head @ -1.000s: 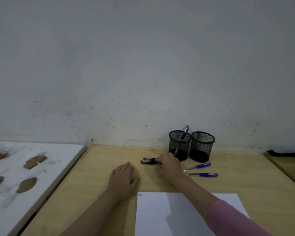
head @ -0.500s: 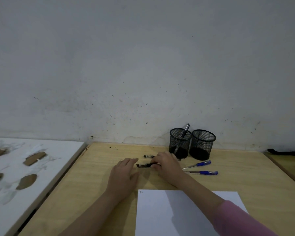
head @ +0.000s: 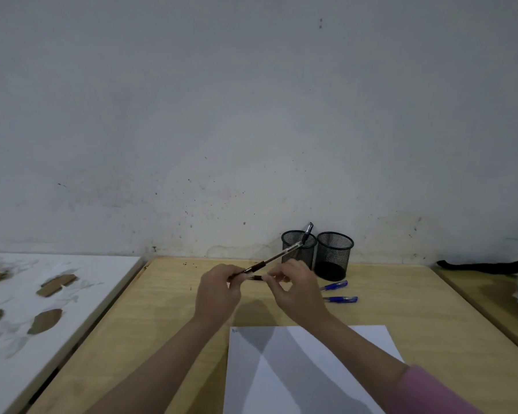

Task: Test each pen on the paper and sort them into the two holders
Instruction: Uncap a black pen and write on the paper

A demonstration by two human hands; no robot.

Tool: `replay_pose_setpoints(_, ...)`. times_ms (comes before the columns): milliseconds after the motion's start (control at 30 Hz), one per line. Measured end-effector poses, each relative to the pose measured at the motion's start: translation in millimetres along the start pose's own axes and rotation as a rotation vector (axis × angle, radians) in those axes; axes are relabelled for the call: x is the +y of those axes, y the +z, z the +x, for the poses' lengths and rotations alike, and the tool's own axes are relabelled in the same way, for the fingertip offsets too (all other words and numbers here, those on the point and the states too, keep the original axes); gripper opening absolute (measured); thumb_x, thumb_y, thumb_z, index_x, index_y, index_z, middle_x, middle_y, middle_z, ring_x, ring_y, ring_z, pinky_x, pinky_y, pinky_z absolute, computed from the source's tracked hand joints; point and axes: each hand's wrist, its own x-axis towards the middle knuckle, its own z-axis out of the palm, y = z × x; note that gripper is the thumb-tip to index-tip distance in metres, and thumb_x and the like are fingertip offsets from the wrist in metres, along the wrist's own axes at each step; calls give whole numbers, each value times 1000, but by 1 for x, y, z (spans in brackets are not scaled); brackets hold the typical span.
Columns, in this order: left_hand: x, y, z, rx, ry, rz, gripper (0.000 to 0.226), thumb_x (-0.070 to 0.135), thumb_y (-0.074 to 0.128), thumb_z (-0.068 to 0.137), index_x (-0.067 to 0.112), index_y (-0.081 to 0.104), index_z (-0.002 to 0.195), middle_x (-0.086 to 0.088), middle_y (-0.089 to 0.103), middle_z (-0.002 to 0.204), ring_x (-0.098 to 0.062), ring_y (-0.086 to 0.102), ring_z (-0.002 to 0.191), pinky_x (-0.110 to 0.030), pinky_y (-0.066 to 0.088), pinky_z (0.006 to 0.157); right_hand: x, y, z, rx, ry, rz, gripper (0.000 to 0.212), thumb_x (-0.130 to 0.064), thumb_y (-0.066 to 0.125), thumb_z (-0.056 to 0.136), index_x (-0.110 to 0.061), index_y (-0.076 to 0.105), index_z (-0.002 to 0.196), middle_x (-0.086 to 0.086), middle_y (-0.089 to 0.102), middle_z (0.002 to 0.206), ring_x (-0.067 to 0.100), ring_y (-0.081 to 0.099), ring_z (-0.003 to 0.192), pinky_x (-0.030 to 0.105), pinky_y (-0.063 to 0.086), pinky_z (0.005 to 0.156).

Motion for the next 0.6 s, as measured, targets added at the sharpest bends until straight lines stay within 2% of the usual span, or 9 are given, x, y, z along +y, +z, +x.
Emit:
replay_pose_setpoints(33, 5, -1, 0, -4, -15, -26, 6, 10, 69, 78, 7, 72, 82, -7, 71, 76, -18, 63, 70, -18, 46, 65, -6, -2, -2, -4, 170, 138, 15, -32, 69, 80, -18, 68, 76, -8, 62, 71, 5, 55, 67, 19, 42, 63)
replay_pose_setpoints(100, 14, -2, -1, -32, -28, -55, 6, 8, 69, 77, 8, 73, 82, -5, 71, 76, -17, 63, 71, -16, 44, 66, -19, -4, -2, -26, 503, 371, 13, -29, 70, 82, -17, 67, 78, -5, 62, 71, 4, 55, 66, 20, 43, 64)
replay_pose_setpoints(200, 27, -3, -4, -110, -14, -64, 6, 11, 68, 79, 10, 73, 82, 2, 68, 72, -12, 62, 70, -16, 44, 65, -34, -7, 5, -6, 797, 568, 19, -29, 63, 88, -16, 64, 74, -2, 56, 66, 10, 50, 64, 28, 43, 65)
replay_pose_setpoints(300, 37, -5, -4, -175, -2, -39, 5, 11, 67, 79, 9, 71, 76, 4, 62, 63, -8, 56, 62, -18, 42, 58, -35, -12, 13, 35, 948, 668, 20, -25, 60, 90, -10, 65, 77, 1, 53, 66, 11, 48, 64, 29, 43, 62)
replay_pose_setpoints(433, 51, -6, 5, -246, -26, -12, 12, 12, 66, 79, 9, 68, 67, 10, 53, 50, -1, 48, 44, -10, 33, 44, -27, -8, 21, 35, 1034, 839, 22, -21, 59, 91, -13, 65, 71, -2, 55, 65, 10, 49, 63, 26, 38, 55)
replay_pose_setpoints(467, 53, -8, 5, -263, -31, -9, 12, 12, 67, 79, 9, 68, 67, 10, 52, 49, -2, 47, 42, -9, 33, 43, -22, -11, 25, 102, 1077, 902, 22, -20, 59, 91, -14, 62, 70, -2, 56, 61, 8, 49, 56, 24, 37, 49)
replay_pose_setpoints(533, 47, -19, 3, -289, -51, 4, 14, 12, 68, 78, 10, 67, 65, 5, 56, 51, -2, 45, 44, -9, 32, 42, 2, -33, 35, 386, 1208, 1047, 23, -16, 59, 90, -14, 55, 68, -2, 55, 49, 5, 47, 37, 17, 33, 37)
replay_pose_setpoints(600, 27, -36, -1, -255, -76, 61, 14, 12, 69, 77, 14, 67, 63, -1, 61, 56, -7, 49, 49, -12, 35, 46, 30, -71, 38, 591, 1234, 966, 23, -14, 61, 89, -12, 53, 67, 0, 58, 52, 4, 50, 38, 18, 40, 40)
